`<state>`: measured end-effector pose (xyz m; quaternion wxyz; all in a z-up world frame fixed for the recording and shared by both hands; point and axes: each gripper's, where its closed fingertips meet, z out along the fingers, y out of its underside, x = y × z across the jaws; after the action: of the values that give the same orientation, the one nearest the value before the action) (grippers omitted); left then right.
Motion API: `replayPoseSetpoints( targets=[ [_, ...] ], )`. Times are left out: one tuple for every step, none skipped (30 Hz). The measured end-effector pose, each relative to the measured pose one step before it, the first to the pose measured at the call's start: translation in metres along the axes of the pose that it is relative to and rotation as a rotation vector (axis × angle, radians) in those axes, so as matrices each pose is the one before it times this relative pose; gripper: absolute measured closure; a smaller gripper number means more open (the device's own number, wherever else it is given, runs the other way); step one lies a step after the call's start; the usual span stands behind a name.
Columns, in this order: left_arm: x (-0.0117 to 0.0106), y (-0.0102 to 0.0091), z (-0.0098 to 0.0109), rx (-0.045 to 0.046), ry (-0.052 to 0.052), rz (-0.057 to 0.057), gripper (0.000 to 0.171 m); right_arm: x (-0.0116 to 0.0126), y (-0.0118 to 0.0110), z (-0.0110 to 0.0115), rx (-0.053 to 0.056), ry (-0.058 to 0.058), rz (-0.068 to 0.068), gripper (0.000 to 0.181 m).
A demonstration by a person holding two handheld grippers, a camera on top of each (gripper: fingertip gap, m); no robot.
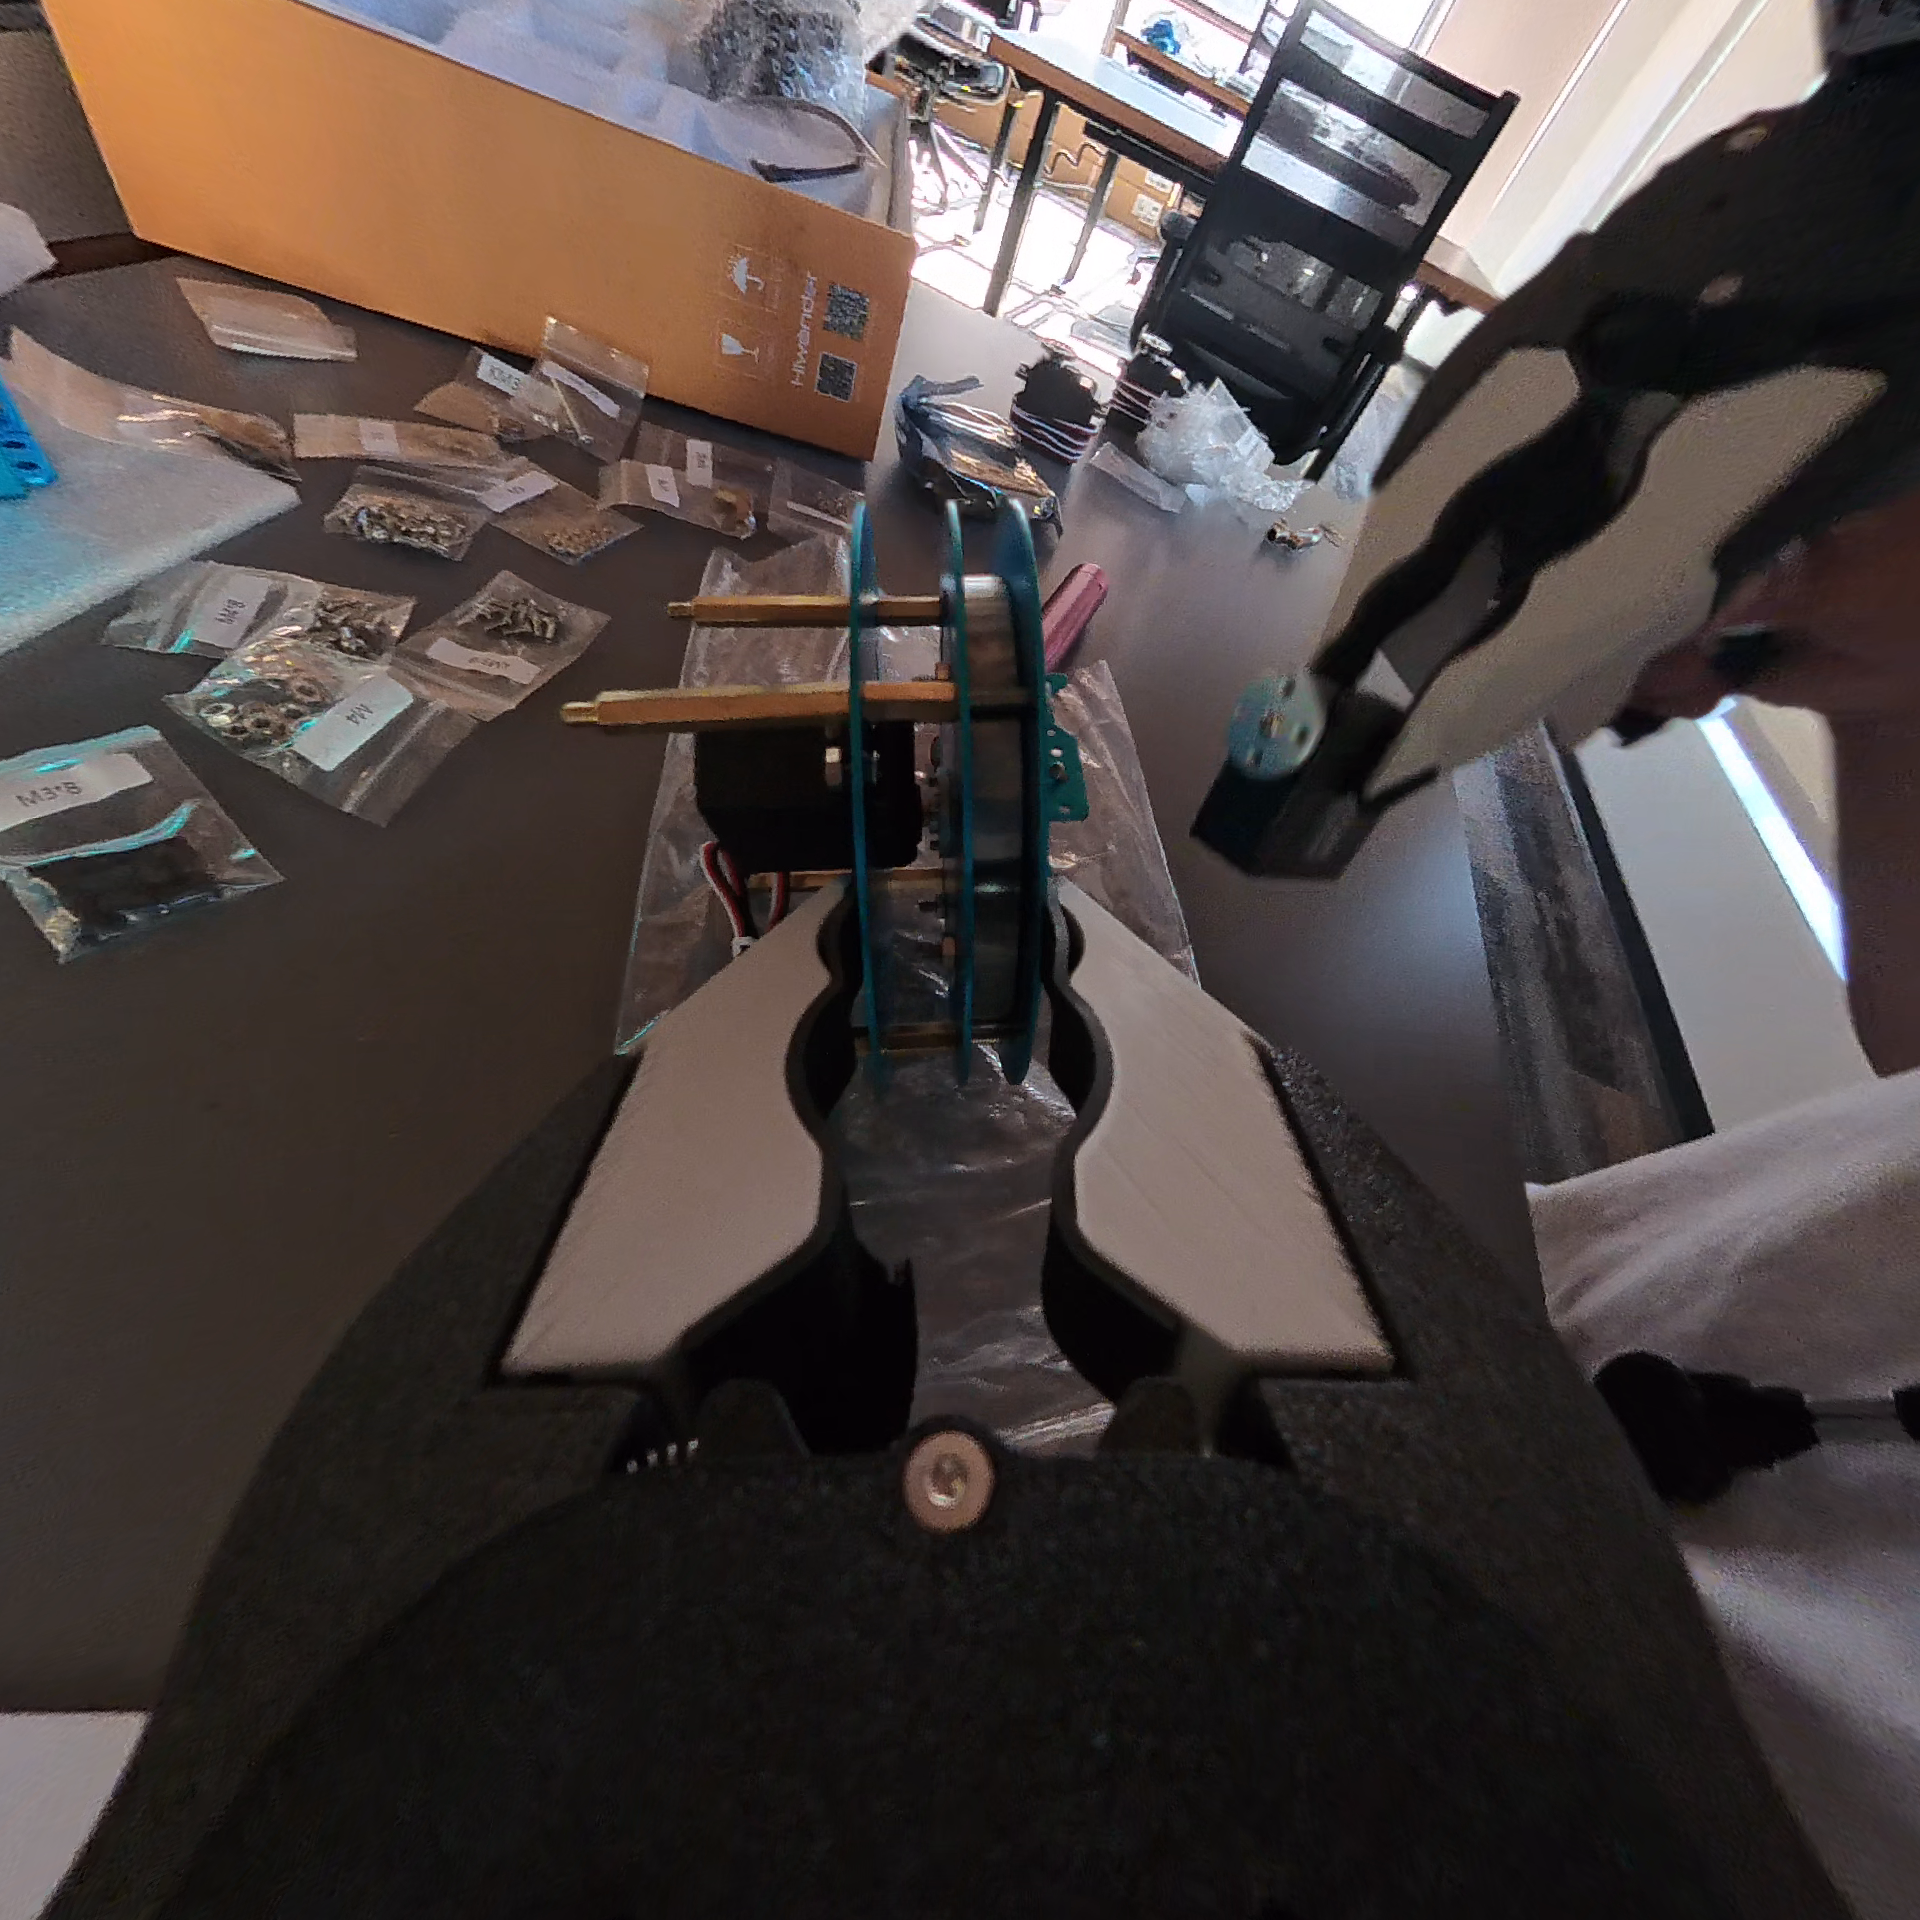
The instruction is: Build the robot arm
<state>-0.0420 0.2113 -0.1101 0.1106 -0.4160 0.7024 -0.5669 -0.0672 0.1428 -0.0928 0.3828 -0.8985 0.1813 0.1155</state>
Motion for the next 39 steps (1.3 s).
replayPoseSetpoints(
  targets=[
    [-0.00067,0.00022,-0.00044,-0.00349,0.0102,-0.0018,0.139,0.00159,-0.01054,-0.00194,0.0861,-0.053,-0.0383,0.162],
    [-0.00064,0.00008,-0.00038,-0.0028,0.0075,0.0,0.139,0.00389,-0.00562,0.00061,0.0624,-0.0524,0.0097,0.162],
    [-0.00026,0.00001,-0.00024,-0.00234,0.0065,0.0033,0.139,0.0018,-0.00128,0.0018,0.0317,-0.0736,0.0171,0.162],
    [-0.00034,-0.00003,-0.00007,-0.00136,0.0053,0.0025,0.139,0.00146,-0.00001,0.00248,0.0309,-0.0658,0.0044,0.162],
    [-0.00024,-0.00023,0.00004,-0.00095,0.0038,0.0029,0.139,0.00276,-0.00084,0.00148,0.0411,-0.0452,-0.0077,0.162],
    [-0.00011,-0.00041,0.00016,0.00004,0.0021,0.0053,0.139,0.00152,-0.00023,0.00186,0.0318,-0.0422,0.0049,0.162],
    [-0.00014,-0.00047,0.00037,0.00077,0.001,0.0031,0.139,0.00003,0.00016,0.00252,0.0179,-0.0395,0.0075,0.162],
    [0.00004,-0.0005,0.00045,0.00031,-0.0003,0.0004,0.139,0.00155,-0.0006,0.0024,0.0195,-0.0151,-0.0094,0.162],
    [-0.00002,-0.00038,0.00042,0.00033,-0.0018,0.0028,0.139,0.00191,0.00199,0.00271,-0.0022,-0.0059,-0.0126,0.162],
    [0.00009,-0.00054,0.00046,0.00118,-0.0019,0.0035,0.139,0.0,0.00486,0.00297,-0.0255,-0.0083,-0.007,0.162],
    [0.00006,-0.00048,0.00044,0.00076,-0.0013,0.0008,0.139,0.0001,0.00378,0.00257,-0.0124,0.0043,-0.0171,0.162],
    [0.00008,-0.00037,0.00046,0.00058,-0.0012,0.0005,0.139,-0.00157,0.00296,0.00309,-0.0081,-0.0038,-0.0253,0.162],
    [0.00011,-0.00022,0.00017,0.0002,-0.0008,0.0007,0.139,-0.00169,0.00298,0.00318,-0.0129,-0.0059,-0.018,0.161],
    [-0.00001,0.00003,0.00012,-0.00029,-0.0006,0.001,0.139,0.00136,0.00129,0.002,-0.0092,0.0133,-0.0098,0.162],
    [0.0,0.00011,-0.00008,0.00022,0.0,-0.0004,0.139,0.00135,-0.00065,0.00133,0.0009,0.0108,-0.0135,0.161],
    [-0.00012,0.00018,-0.00014,0.00075,0.0008,-0.002,0.139,0.00036,-0.0026,0.00014,0.0162,0.0014,-0.0089,0.161],
    [-0.0001,0.00014,-0.00019,0.00103,0.0012,-0.0025,0.139,-0.00102,-0.00291,0.00006,0.0175,-0.0137,0.0017,0.161],
    [-0.00008,0.00023,-0.00017,0.00036,0.0011,-0.002,0.139,-0.00216,-0.00231,-0.00008,0.0163,-0.0193,-0.0025,0.162],
    [-0.0001,0.00012,-0.00001,0.00013,0.0007,-0.001,0.139,-0.00191,-0.00274,0.00007,0.0185,-0.0087,-0.0117,0.162],
    [-0.00009,0.00006,-0.00002,0.00086,0.0004,-0.0007,0.139,-0.0032,-0.00161,-0.00068,0.0134,-0.0148,-0.0183,0.162],
    [0.00007,0.00005,-0.00006,0.00062,0.0004,-0.0005,0.139,-0.00358,-0.00197,-0.00083,0.0136,-0.015,-0.0143,0.162],
    [-0.00014,0.00016,-0.00003,-0.00015,0.0005,-0.0008,0.139,0.0007,-0.00087,-0.00116,0.0027,0.0041,0.0029,0.162],
    [-0.00004,0.00014,-0.00013,-0.0003,0.0005,-0.0009,0.14,0.00439,0.00027,-0.00141,-0.0011,0.0176,0.0143,0.162],
    [-0.00002,0.00031,-0.00011,-0.00062,0.0003,-0.0001,0.139,0.00539,-0.00033,-0.00201,0.0087,0.0142,0.0236,0.162],
    [-0.00002,0.00022,-0.00022,-0.0006,0.0003,-0.0006,0.139,0.00302,-0.00021,-0.00159,0.0095,-0.0054,0.0313,0.162],
    [-0.00008,0.00021,-0.00009,-0.00019,0.0003,-0.0011,0.14,0.0029,0.00001,-0.00111,0.0071,-0.0075,0.0281,0.162],
    [-0.00002,0.0002,-0.00013,-0.00047,-0.0002,-0.0005,0.139,0.00303,0.00026,-0.00069,0.0042,0.0011,0.0168,0.162],
    [-0.0001,0.0002,-0.00009,-0.00015,0.0005,-0.0004,0.14,0.00241,0.00087,0.00015,-0.0019,0.0035,0.0104,0.162],
    [0.00004,-0.00004,0.00006,-0.00001,0.0007,-0.0001,0.14,0.00139,0.00044,0.00057,-0.0027,-0.001,0.006,0.162],
    [-0.00006,0.00002,0.00003,-0.00049,0.0003,0.0006,0.14,0.00005,-0.00033,0.0008,0.0009,-0.0054,0.0026,0.162],
    [0.00001,-0.00001,0.00004,-0.00089,-0.0001,0.0002,0.139,0.0008,0.00017,0.00071,-0.0026,-0.0044,0.0067,0.162],
    [-0.00004,-0.00012,0.00002,-0.00009,0.0001,0.0003,0.14,0.00167,0.0002,0.00063,-0.0029,-0.0031,0.0105,0.162],
    [-0.00015,0.0001,-0.00001,-0.0004,-0.0003,-0.0008,0.14,0.00053,-0.00027,-0.00019,0.0032,-0.0064,0.0099,0.162],
    [-0.00016,0.00008,-0.00003,0.00073,-0.0003,-0.0011,0.14,0.00074,-0.0005,0.00002,0.0033,-0.0058,0.0111,0.162],
    [-0.0002,-0.00012,0.0001,0.00121,-0.0007,-0.0009,0.14,0.00048,-0.00048,-0.00076,0.0026,-0.0021,0.009,0.162],
    [-0.0002,-0.00012,0.00017,0.00052,-0.0015,-0.0001,0.139,0.00069,-0.0003,-0.00032,0.0002,0.0015,0.0031,0.162],
    [-0.00021,-0.00009,0.00016,0.00032,-0.0016,0.0,0.14,0.00053,-0.00001,-0.00068,-0.0002,0.0023,-0.0017,0.162],
    [-0.00019,-0.00014,0.00011,0.0007,-0.001,-0.0002,0.14,0.00078,0.00036,-0.00001,-0.0037,0.0043,-0.0009,0.161],
    [-0.00011,-0.00011,0.0001,0.0005,-0.0006,-0.0005,0.14,0.00322,0.00112,-0.00046,-0.0098,0.0186,-0.0025,0.16]
  ],
)
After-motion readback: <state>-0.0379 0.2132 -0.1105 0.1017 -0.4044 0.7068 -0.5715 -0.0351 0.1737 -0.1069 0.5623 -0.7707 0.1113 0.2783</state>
